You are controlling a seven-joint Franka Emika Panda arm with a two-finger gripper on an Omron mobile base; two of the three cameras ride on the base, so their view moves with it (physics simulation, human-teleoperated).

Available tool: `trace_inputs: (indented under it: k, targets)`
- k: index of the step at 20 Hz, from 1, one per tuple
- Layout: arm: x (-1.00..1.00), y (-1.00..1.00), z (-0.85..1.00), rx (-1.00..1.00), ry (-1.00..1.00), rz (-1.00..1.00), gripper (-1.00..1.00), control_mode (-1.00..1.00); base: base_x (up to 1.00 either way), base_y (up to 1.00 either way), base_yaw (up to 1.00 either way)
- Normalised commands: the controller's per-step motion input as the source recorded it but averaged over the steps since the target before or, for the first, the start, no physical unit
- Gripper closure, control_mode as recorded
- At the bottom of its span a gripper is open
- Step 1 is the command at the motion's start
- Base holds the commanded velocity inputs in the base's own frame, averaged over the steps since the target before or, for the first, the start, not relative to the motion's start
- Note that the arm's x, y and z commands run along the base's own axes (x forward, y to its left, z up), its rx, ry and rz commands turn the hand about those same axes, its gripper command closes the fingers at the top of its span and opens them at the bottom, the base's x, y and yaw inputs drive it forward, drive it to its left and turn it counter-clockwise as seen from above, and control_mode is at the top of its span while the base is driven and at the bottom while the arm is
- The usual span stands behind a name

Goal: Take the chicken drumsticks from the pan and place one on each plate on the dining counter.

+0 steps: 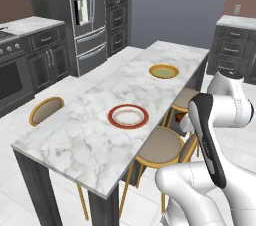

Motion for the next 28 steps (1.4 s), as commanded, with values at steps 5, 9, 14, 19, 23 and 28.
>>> trace_inputs:
  k: [5, 9, 14, 19, 23, 28]
  targets:
    - [0.00, 0.00, 0.00, 0.00, 0.00, 0.00, 1.00, 1.00, 0.00, 0.00, 0.00]
    - [0.28, 0.00, -0.04, 0.00, 0.00, 0.00, 1.00, -1.00, 0.07, 0.00, 0.00]
    - [0.75, 0.11, -0.08, 0.00, 0.00, 0.00, 1.00, -1.00, 0.00, 0.00, 0.00]
    - [0.53, 0.69, 0.00, 0.00, 0.00, 0.05, 1.00, -1.00, 0.00, 0.00, 0.00]
    - [0.52, 0.83, -0.01, 0.00, 0.01, 0.12, 1.00, -1.00, 0.00, 0.00, 0.00]
    - [0.69, 0.41, -0.18, 0.00, 0.09, 0.13, 1.00, -1.00, 0.00, 0.00, 0.00]
